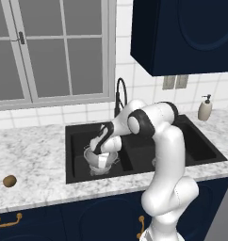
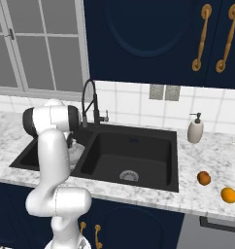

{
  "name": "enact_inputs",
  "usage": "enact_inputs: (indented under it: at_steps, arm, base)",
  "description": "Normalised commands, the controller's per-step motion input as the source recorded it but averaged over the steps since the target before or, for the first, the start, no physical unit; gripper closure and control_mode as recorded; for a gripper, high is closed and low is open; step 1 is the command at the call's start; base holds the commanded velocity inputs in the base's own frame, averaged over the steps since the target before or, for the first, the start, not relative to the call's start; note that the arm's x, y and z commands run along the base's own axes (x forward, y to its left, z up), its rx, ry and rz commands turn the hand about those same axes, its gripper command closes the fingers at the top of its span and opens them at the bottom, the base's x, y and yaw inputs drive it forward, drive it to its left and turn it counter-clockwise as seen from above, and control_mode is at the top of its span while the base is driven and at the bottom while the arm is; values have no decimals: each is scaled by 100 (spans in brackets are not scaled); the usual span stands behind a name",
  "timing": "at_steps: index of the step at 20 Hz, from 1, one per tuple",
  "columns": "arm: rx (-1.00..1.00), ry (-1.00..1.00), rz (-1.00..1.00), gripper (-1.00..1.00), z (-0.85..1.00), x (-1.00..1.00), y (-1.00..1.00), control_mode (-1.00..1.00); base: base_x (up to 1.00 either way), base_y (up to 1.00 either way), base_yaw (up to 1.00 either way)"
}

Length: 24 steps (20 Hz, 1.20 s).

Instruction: Put the colander in the sink, put the peach, kiwi, orange in the colander, and turn on the sink faucet and pour water over the colander.

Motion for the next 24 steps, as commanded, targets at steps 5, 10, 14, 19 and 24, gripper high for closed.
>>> enact_inputs:
  at_steps: [5, 10, 14, 19, 24]
  arm:
    - [-10, 7, -43, -100, 25, -11, 29, -100]
    - [-12, -1, -29, -100, 37, -16, 47, -100]
    - [-17, -3, -26, -100, 43, -16, 68, -100]
    - [-20, 0, -13, -100, 61, -11, 72, -100]
    - [-22, 0, -4, -100, 81, -2, 64, -100]
  base:
    - [0, 0, 0]
    - [0, 0, 0]
    - [0, 0, 0]
    - [0, 0, 0]
    - [0, 0, 0]
